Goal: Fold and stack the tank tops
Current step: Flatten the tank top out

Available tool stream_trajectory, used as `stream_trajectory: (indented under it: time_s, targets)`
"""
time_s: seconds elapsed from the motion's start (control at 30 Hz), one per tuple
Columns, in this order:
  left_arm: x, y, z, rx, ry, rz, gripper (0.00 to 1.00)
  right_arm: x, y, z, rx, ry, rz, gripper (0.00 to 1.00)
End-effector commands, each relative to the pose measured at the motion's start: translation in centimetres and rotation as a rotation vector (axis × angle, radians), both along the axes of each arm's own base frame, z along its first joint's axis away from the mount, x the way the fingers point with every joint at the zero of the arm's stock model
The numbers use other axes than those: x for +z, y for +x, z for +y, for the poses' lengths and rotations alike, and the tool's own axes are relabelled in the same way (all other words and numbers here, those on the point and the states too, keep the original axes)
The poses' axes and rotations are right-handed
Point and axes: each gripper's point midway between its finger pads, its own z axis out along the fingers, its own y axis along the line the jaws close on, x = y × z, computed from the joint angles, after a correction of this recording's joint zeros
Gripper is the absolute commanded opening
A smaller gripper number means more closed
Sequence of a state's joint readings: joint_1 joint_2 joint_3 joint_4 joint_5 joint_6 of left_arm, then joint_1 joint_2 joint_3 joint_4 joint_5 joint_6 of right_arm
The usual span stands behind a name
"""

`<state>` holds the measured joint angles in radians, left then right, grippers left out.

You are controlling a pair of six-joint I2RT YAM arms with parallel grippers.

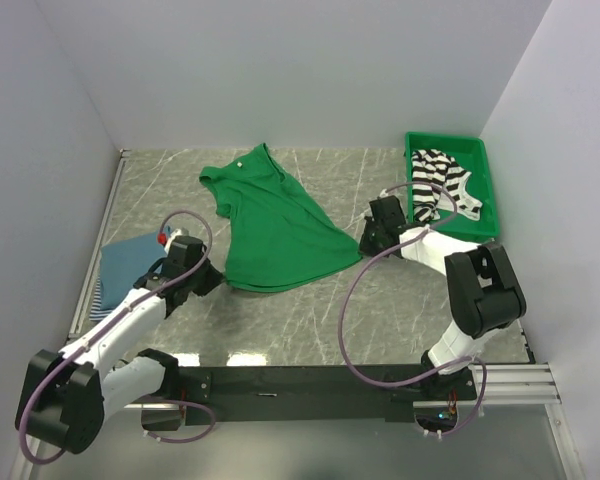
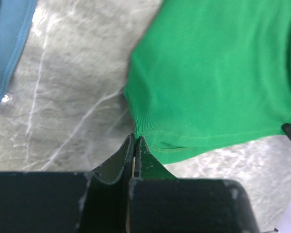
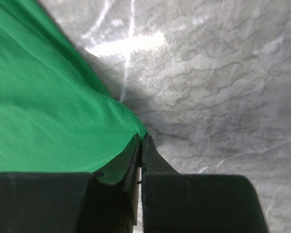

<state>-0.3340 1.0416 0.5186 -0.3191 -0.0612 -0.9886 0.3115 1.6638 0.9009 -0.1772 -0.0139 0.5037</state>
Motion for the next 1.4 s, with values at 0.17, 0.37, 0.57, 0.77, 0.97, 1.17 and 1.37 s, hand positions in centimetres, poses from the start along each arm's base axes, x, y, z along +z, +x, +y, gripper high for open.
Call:
stream_trajectory:
  time_s: [0.17, 0.37, 0.57, 0.77, 0.97, 1.17, 1.37]
  targets:
    - [7.2, 1.9, -0.3, -0.042, -0.003, -0.161, 0.00, 10.7, 2.9, 0.5, -0.026, 0.062, -0.254, 0.00]
    - [17.6, 4.8, 0.3, -0.026, 0.035, -0.361, 0.00, 23.9, 4.1, 0.0, -0.050, 0.165, -0.514, 0.00]
    - [32.4, 6.2, 1.6, 0.039, 0.045, -0.660, 0.00, 41.4, 1.7, -2.2, -0.084, 0.283, -0.886, 0.00]
    - [45.1, 3.8, 2.7, 0.067, -0.007, -0.926, 0.00, 54.9, -4.9, -3.9, -0.082, 0.373, -1.205, 0.00]
    - [50.8, 1.6, 3.0, 0.058, -0.049, -1.060, 0.00, 60.5, -9.1, -4.5, -0.043, 0.403, -1.335, 0.00]
    - [50.5, 3.4, 1.9, 0.051, -0.090, -1.059, 0.00, 59.5, -7.1, -3.3, -0.003, 0.405, -1.286, 0.00]
    - [47.8, 9.2, 0.0, 0.027, -0.106, -1.008, 0.00, 55.1, 0.2, -0.2, 0.064, 0.429, -1.139, 0.00]
